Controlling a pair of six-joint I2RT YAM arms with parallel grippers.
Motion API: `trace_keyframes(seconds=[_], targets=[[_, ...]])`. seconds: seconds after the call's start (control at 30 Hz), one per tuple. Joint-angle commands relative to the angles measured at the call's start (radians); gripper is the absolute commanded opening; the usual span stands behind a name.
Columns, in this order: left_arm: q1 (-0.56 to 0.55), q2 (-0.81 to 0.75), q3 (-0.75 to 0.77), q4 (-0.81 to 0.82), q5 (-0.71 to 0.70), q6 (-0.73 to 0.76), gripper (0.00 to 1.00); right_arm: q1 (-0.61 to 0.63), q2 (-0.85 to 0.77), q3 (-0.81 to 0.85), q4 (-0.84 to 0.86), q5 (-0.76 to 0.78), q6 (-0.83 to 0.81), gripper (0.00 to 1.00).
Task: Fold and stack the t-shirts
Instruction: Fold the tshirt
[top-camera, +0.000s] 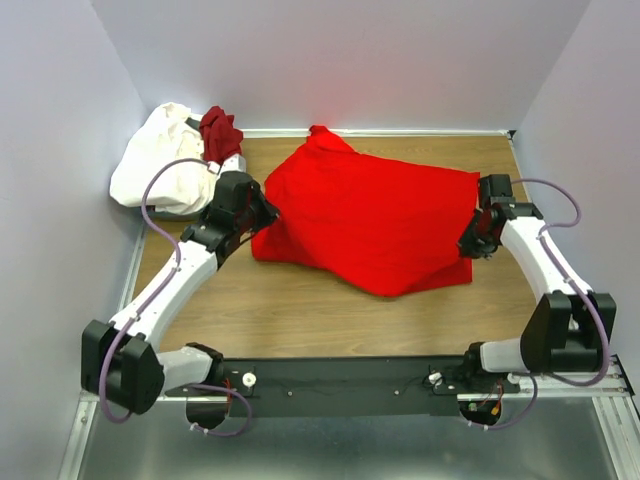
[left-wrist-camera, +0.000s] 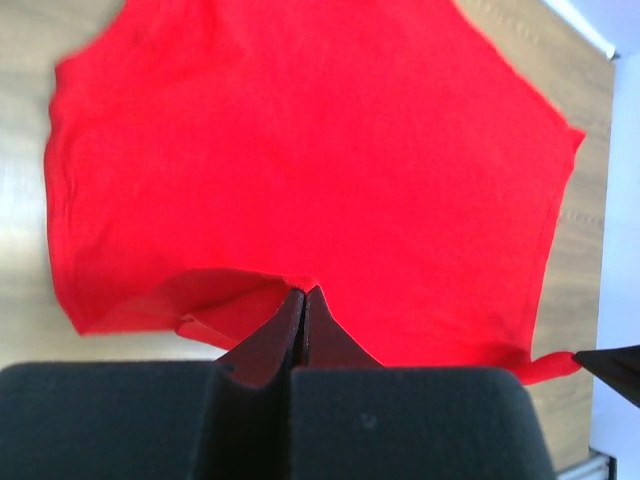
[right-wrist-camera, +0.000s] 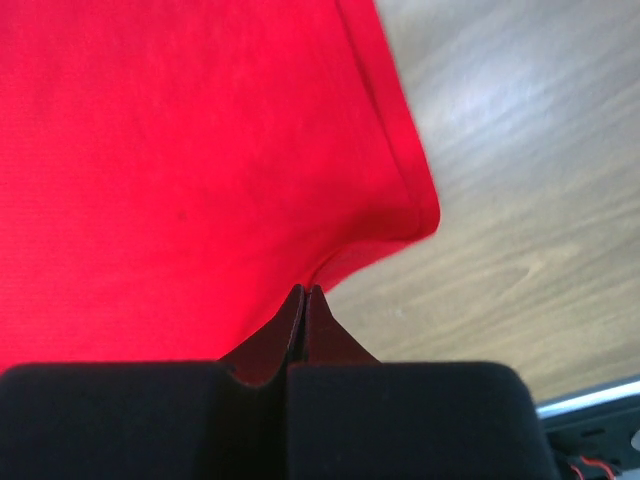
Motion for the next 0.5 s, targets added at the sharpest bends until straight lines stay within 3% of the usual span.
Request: trace_keyframes(seconds=[0.0, 0.47], targets=[[0.047, 0.071, 0.064, 0.104, 0.087, 0.070, 0.00, -0.033, 0.072, 0.074, 0.058, 0.034, -0.024, 0.01], [0.147, 0.337, 0.270, 0.159, 0.207, 0.122, 0.00, -0.146, 0.330, 0.262, 0.095, 0.035, -0.118, 0.01]])
